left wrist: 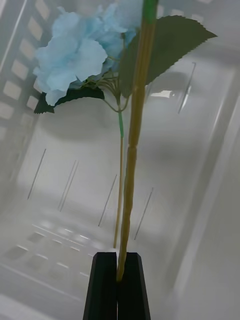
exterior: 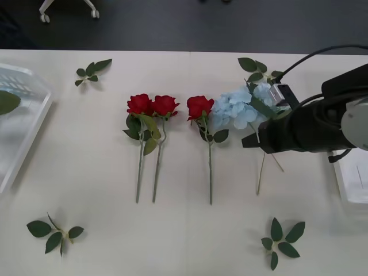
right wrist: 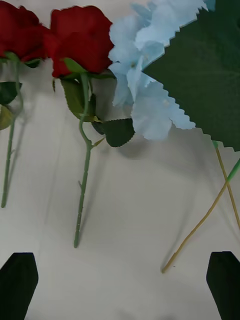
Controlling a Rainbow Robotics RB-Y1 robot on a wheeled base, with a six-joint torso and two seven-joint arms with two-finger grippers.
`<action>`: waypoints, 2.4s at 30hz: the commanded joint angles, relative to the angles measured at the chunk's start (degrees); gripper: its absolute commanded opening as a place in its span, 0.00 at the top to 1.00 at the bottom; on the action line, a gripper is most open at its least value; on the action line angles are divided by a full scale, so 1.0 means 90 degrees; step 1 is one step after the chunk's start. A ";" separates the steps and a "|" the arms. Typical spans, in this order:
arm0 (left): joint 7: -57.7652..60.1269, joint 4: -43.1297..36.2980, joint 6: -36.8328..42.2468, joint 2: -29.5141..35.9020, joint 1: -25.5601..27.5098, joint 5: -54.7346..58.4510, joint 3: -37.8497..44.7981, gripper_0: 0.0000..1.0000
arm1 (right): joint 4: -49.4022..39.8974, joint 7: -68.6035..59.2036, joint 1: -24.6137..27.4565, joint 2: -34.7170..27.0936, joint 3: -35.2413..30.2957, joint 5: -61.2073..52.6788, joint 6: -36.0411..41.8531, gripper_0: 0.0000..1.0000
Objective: Put the red flowers into the right box and the blue flowers into the left box
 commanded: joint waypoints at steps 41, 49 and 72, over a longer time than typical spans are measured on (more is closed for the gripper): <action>0.3558 -0.1862 -0.0462 0.0032 -0.0049 0.1255 -0.2212 0.00 | 0.2308 -0.1469 -0.0135 0.0736 0.1126 0.2444 -0.2100 0.00; 0.4564 -0.2438 0.0007 -0.1003 -0.0537 -0.0063 -0.3022 0.00 | 0.2318 -0.1430 -0.0145 0.0727 0.1126 0.2531 -0.2169 0.00; 0.5863 -0.0300 0.1178 -0.2058 -0.3018 -0.2681 -0.5932 0.00 | 0.2318 -0.1420 -0.0145 0.0629 0.1321 0.2961 -0.2169 1.00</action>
